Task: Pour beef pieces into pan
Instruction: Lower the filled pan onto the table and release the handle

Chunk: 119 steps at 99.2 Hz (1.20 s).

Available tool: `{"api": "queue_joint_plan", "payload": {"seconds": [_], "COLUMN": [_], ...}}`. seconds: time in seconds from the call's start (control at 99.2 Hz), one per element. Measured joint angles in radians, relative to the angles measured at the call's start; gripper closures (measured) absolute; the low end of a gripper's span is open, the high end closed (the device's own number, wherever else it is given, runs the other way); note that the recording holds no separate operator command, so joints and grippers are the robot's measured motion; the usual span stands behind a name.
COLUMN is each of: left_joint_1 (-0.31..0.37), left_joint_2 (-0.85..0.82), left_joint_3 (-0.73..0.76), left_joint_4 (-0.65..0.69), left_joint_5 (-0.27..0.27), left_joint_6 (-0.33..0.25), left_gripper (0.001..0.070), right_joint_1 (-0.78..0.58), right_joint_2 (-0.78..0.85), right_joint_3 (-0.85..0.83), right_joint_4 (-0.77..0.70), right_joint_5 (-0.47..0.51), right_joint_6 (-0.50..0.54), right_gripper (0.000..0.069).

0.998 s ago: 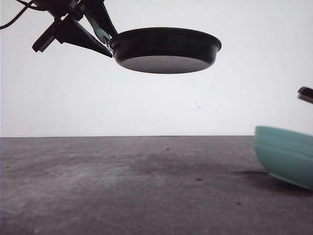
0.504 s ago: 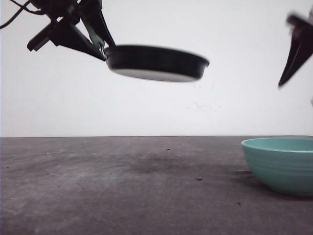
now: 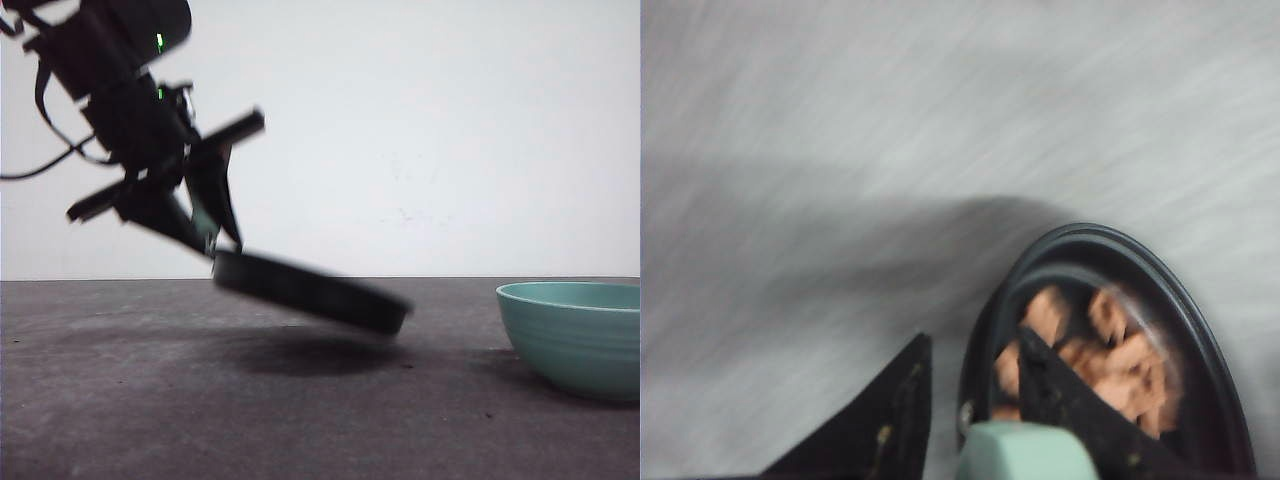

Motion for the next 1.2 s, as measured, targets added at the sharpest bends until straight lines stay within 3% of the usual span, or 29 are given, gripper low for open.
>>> {"api": "queue_joint_plan", "payload": {"seconds": [0.333, 0.383, 0.474, 0.524, 0.635, 0.807, 0.928, 0.978, 1.019, 1.14, 1.2], "left_joint_1": [0.001, 0.001, 0.002, 0.002, 0.0, 0.002, 0.019, 0.029, 0.038, 0.058, 0.062], "left_joint_2": [0.021, 0.021, 0.028, 0.03, 0.029, -0.055, -0.177, -0.229, -0.268, -0.397, -0.464], "left_joint_3": [0.01, 0.01, 0.009, 0.008, 0.009, 0.008, 0.008, 0.008, 0.008, 0.008, 0.006], "left_joint_4": [-0.039, -0.043, -0.071, -0.072, -0.068, -0.029, 0.019, 0.024, 0.027, 0.035, 0.038], "left_joint_5": [-0.014, -0.018, -0.024, -0.024, -0.025, -0.101, -0.107, -0.128, -0.151, -0.237, -0.262], "left_joint_6": [-0.041, -0.05, -0.05, -0.05, -0.05, -0.05, -0.048, -0.041, -0.031, 0.005, 0.032], "left_gripper": [0.0569, 0.0509, 0.0305, 0.0247, 0.0202, 0.008, 0.0055, 0.0078, 0.0139, 0.0496, 0.0618], "right_joint_1": [0.0, 0.0, 0.0, 0.0, 0.0, 0.0, 0.0, 0.0, 0.0, 0.0, 0.0], "right_joint_2": [-0.052, -0.053, -0.052, -0.052, -0.052, -0.052, -0.053, -0.056, -0.063, -0.097, -0.122], "right_joint_3": [0.0, 0.0, 0.0, 0.0, 0.0, 0.0, 0.0, 0.0, 0.0, 0.0, 0.0], "right_joint_4": [-0.029, -0.029, -0.024, -0.019, 0.006, 0.055, 0.113, 0.143, 0.165, 0.201, 0.2], "right_joint_5": [0.027, 0.027, 0.027, 0.027, 0.027, 0.027, 0.027, 0.027, 0.028, 0.058, 0.093], "right_joint_6": [-0.039, -0.039, -0.039, -0.039, -0.039, -0.058, -0.094, -0.108, -0.117, -0.143, -0.163], "right_gripper": [0.0684, 0.0684, 0.0684, 0.0684, 0.0684, 0.0684, 0.0684, 0.0684, 0.0684, 0.0684, 0.0684]}}
